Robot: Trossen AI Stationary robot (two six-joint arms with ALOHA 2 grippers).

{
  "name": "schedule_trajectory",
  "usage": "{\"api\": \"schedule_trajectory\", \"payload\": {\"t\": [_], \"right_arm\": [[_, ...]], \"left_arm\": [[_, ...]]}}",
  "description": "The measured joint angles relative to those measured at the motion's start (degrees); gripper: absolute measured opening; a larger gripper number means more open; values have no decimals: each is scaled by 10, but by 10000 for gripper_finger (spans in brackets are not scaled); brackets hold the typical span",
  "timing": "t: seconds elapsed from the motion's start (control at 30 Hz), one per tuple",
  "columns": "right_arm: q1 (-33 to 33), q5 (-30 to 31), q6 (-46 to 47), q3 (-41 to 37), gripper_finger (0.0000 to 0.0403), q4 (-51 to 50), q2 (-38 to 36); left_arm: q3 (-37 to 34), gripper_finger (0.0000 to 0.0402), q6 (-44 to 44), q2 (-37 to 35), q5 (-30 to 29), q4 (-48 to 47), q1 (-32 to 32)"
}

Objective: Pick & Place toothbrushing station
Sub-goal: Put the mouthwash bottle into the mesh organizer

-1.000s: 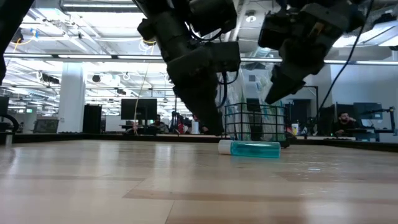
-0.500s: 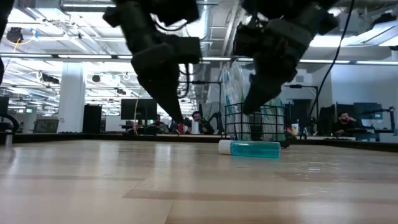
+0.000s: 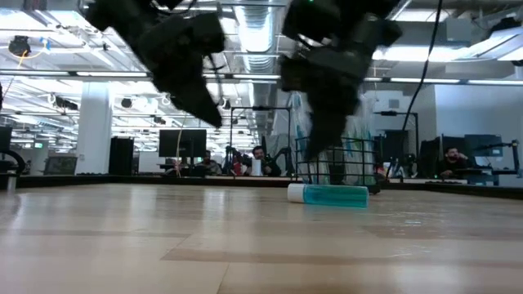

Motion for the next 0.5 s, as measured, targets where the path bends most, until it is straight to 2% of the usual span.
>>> {"api": "schedule_trajectory", "payload": {"t": [0.07, 0.13, 0.5], "right_arm": [[-6, -12, 0, 15, 122, 28, 12], [-10, -15, 0, 15, 122, -5, 11], [-19, -40, 0, 22, 122, 12, 44]], "left_arm": [[-5, 108, -6, -8, -7, -6, -4], [-3, 108, -9, -4, -11, 0, -5], [-4, 108, -9, -3, -13, 15, -8]]}}
